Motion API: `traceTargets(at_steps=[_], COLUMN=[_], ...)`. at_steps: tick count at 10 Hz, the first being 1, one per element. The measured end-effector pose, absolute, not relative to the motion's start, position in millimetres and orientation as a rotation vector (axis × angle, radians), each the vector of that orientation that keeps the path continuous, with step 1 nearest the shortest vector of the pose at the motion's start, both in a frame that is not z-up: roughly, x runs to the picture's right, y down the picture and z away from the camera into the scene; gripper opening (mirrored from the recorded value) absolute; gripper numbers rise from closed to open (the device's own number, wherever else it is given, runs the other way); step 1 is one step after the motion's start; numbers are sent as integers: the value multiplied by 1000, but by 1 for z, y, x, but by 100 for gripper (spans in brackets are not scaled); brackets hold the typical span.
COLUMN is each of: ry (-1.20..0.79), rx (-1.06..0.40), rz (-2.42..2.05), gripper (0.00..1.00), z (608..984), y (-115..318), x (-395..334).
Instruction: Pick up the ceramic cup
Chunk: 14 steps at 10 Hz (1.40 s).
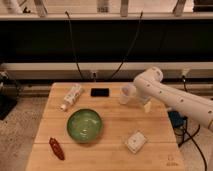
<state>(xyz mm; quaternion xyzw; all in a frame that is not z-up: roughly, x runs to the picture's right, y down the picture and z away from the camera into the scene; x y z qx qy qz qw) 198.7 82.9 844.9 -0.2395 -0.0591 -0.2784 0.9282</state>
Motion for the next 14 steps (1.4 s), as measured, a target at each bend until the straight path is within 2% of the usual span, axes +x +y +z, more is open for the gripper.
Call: traceTargets(at_steps=[6, 7, 9, 10, 12, 14], ry=[-185, -190, -198, -203, -202, -208], rx=[-472, -475, -480, -482, -476, -464], rz=[-617, -619, -628, -627, -629, -625], gripper=[78, 70, 48, 40, 16, 1], z=[857, 860, 866, 868, 870, 871], y=[74, 76, 78, 79, 75, 71], x=[166, 165, 161, 160, 158, 156])
